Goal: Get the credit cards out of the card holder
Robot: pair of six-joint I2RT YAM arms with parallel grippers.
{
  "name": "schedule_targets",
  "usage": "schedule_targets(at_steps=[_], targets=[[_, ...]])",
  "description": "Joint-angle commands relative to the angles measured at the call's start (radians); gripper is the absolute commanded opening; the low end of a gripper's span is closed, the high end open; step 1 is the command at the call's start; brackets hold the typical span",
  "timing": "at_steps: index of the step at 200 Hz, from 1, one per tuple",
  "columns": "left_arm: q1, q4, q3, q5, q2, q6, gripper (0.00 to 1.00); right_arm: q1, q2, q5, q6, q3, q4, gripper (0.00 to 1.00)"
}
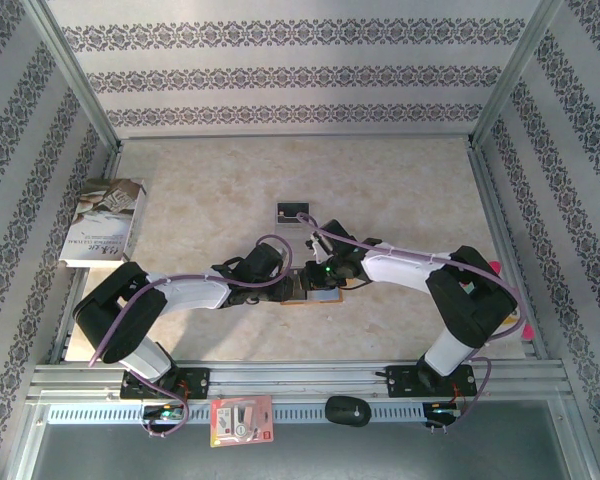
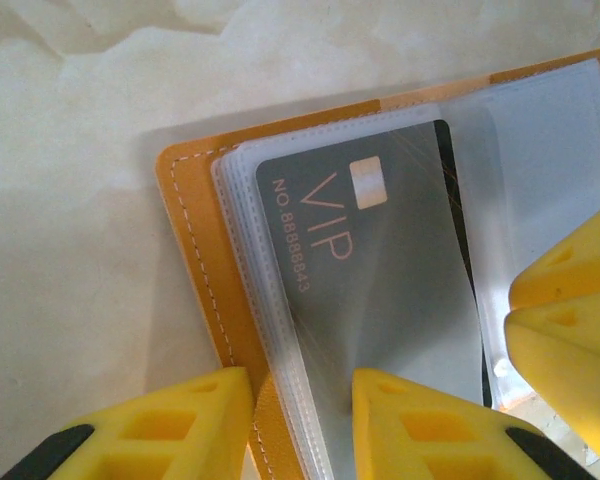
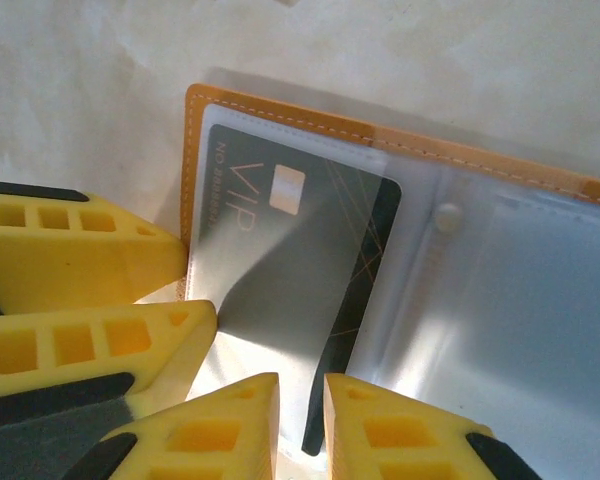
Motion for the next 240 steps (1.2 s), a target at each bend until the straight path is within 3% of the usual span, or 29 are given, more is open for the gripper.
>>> schedule_targets(at_steps=[1,178,219,240], targets=[[0.017,-0.103,-0.059,-0.018,0.055,0.004,0.32,-0.016,0.025,0.005,0.013,0.015,0.014,0.20],[0.040,-0.066,-0.063,0.020,0.097,0.011,0.31,-0.043,0.077,-0.130,0.058,-0.025,0.164,0.21],[0.047,-0.057,-0.062,0.027,0.108,0.011,0.31,-0.048,0.075,-0.174,0.078,-0.047,0.215,0.12],[0.048,-0.053,-0.060,0.032,0.110,0.010,0.31,-0.050,0.074,-0.190,0.086,-0.054,0.233,0.12]])
